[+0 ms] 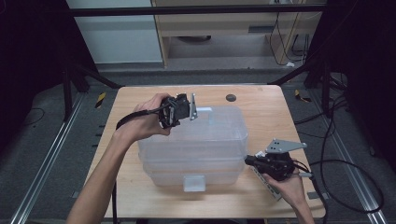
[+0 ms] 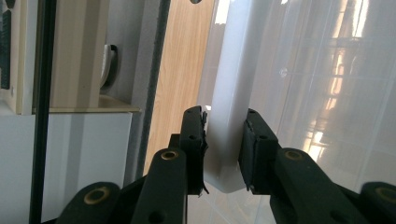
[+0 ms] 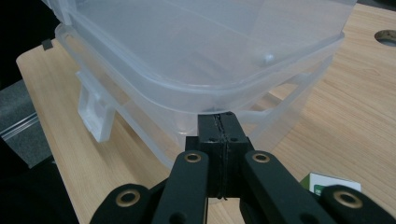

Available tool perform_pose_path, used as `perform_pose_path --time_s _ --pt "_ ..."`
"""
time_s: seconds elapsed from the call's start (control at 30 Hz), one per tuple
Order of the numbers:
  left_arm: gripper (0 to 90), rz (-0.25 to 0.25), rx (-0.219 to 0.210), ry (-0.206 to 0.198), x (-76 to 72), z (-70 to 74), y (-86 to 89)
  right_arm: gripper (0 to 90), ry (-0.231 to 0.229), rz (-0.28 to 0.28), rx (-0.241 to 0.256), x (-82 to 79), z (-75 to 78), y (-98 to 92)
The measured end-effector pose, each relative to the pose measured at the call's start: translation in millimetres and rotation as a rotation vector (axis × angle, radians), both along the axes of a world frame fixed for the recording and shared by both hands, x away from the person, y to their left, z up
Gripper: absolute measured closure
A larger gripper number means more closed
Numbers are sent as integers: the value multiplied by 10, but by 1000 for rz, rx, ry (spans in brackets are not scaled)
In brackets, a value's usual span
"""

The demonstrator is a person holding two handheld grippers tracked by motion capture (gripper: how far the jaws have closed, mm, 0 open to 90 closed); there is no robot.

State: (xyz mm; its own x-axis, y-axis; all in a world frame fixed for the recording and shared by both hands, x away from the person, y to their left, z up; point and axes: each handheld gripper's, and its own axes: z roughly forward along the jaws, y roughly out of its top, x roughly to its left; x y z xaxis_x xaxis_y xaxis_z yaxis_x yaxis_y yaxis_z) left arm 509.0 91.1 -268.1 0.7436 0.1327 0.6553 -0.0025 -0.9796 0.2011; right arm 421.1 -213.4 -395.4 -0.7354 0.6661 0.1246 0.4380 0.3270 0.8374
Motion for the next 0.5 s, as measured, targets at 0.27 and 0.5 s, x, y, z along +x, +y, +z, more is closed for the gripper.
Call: perform_pose_path --time_s 0.27,0.5 --pt "722 3 -5 -2 -1 -3 3 900 -5 -4 -1 -5 9 6" --pt "715 14 -31 2 6 -9 27 900 -4 8 5 -8 9 19"
